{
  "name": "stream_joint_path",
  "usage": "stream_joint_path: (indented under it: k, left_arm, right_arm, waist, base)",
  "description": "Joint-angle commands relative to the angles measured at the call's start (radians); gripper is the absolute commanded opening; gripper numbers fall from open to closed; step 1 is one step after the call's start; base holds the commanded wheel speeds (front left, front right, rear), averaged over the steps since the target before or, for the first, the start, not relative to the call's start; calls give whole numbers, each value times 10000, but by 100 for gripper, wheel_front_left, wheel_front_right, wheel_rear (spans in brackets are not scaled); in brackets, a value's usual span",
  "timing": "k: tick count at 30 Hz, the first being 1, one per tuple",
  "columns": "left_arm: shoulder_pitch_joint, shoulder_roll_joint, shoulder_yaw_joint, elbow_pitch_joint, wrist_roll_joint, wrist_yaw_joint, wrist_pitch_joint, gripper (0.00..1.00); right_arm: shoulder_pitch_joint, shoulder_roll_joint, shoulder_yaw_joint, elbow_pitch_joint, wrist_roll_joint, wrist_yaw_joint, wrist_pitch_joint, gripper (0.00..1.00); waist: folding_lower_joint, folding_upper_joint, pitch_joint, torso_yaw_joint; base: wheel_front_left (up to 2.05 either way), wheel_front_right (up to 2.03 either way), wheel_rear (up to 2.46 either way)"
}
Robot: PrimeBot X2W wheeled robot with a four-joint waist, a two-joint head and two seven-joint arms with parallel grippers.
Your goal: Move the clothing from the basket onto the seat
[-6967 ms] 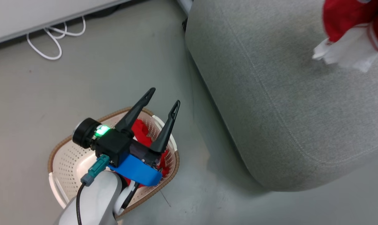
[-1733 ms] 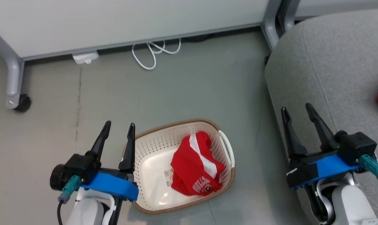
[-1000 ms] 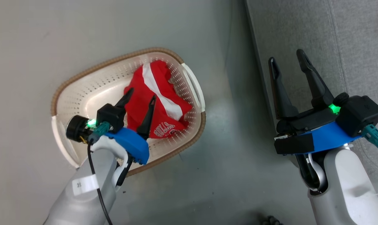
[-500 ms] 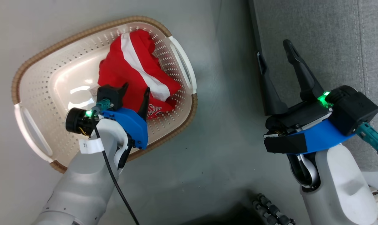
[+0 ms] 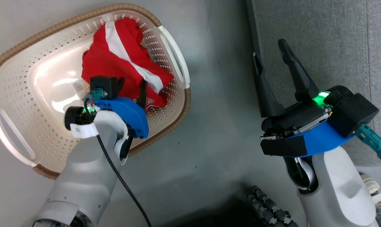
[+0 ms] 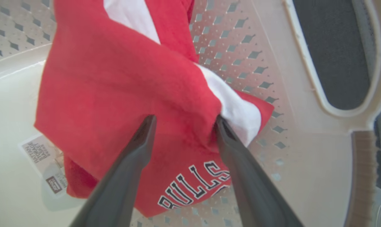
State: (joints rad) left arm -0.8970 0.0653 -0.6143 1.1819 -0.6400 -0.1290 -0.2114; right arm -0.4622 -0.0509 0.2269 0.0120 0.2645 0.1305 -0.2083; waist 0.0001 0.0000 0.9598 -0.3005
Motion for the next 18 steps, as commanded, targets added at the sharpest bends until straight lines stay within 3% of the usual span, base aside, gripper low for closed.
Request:
stream_joint_path:
  k: [1, 13, 14, 15, 16, 17, 18]
  left_arm:
    - [-230, 22, 89, 42, -60, 73, -74, 100]
    - [-768, -129, 11, 651, -247, 1308, -85, 100]
    - [-778, -132, -39, 688, -197, 1391, -40, 89]
    - [-800, -135, -93, 720, -164, 1474, -19, 54]
    - [-812, -133, -149, 756, -133, 1520, 26, 36]
    - [-816, -135, -189, 787, -115, 1575, 66, 0]
    - [-829, -136, -216, 813, -107, 1617, 70, 0]
  right_arm:
    - [15, 8, 17, 23, 27, 5, -54, 100]
    - [241, 8, 198, -22, 187, 5, -234, 100]
    - [255, 8, 204, -22, 186, 5, -239, 100]
    - [269, 8, 205, -19, 197, 5, -231, 100]
    - [279, 8, 207, -13, 207, 5, -237, 100]
    - [283, 8, 207, -7, 220, 5, -241, 100]
    - [284, 8, 202, 1, 225, 5, -246, 100]
  waist:
    - [-1, 0, 54, -38]
    - [-1, 0, 270, -227]
    - [-1, 0, 273, -227]
    - [-1, 0, 274, -224]
    - [-1, 0, 274, -221]
    - [-1, 0, 272, -218]
    - [-1, 0, 268, -211]
  base:
    - [0, 0, 0]
    - [0, 0, 0]
    - [0, 0, 0]
    - [0, 0, 0]
    - [0, 0, 0]
    - [0, 0, 0]
    - [0, 0, 0]
